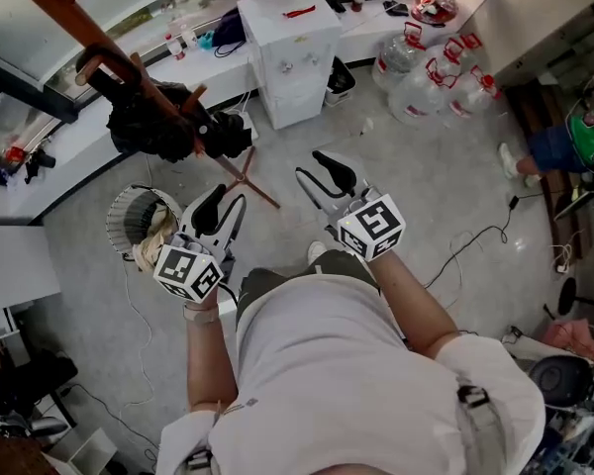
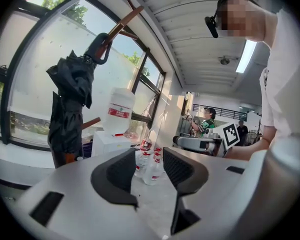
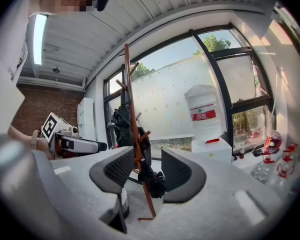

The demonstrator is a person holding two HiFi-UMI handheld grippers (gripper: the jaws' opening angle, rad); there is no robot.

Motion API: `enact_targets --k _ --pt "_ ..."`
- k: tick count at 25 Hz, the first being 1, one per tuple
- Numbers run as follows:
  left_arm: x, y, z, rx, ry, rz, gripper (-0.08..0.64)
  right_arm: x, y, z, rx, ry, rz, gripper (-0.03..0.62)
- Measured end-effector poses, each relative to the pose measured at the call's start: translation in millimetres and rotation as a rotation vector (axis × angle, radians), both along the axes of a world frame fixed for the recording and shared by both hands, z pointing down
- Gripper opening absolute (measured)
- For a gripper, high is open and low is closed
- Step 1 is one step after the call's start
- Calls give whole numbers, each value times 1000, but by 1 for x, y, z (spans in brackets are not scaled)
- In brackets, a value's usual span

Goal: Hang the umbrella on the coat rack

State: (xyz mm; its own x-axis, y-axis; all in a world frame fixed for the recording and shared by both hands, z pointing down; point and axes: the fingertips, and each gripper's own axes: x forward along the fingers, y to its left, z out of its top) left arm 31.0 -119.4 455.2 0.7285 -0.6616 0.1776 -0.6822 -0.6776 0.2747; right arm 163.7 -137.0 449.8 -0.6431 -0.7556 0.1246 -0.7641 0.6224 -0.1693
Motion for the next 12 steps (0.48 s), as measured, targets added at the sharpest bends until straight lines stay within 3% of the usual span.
enact_targets --k 12 --pt "32 -2 -1 10 -20 118 153 31 29 17 -40 10 81 175"
